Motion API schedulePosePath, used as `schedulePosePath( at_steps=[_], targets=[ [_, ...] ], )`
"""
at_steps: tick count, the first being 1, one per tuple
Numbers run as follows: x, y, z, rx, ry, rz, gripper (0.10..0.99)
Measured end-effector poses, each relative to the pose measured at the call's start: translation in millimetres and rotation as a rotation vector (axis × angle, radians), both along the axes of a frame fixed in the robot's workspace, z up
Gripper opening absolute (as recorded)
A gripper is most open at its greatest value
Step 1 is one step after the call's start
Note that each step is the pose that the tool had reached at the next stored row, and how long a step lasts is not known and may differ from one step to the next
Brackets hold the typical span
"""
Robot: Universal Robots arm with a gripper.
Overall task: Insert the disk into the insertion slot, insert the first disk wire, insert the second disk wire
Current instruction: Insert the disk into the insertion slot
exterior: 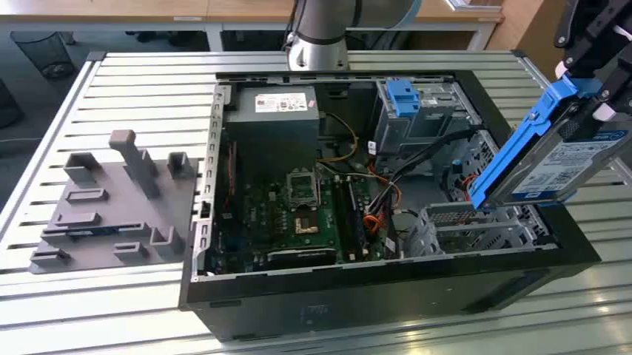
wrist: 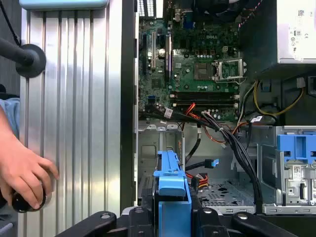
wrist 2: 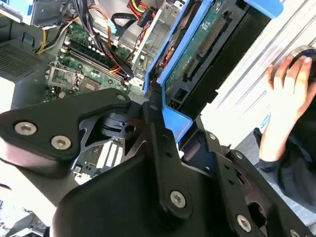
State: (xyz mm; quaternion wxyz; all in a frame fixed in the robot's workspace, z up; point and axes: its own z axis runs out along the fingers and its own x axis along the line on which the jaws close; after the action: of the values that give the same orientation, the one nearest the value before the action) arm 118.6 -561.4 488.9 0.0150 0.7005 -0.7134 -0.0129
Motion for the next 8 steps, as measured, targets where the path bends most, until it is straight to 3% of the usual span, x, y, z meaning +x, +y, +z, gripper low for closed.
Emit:
schedulePosePath(
  at_steps=[8],
  targets=[
    [-0.1, 0.0, 0.0, 0.0, 0.0, 0.0, 0.365]
  ],
)
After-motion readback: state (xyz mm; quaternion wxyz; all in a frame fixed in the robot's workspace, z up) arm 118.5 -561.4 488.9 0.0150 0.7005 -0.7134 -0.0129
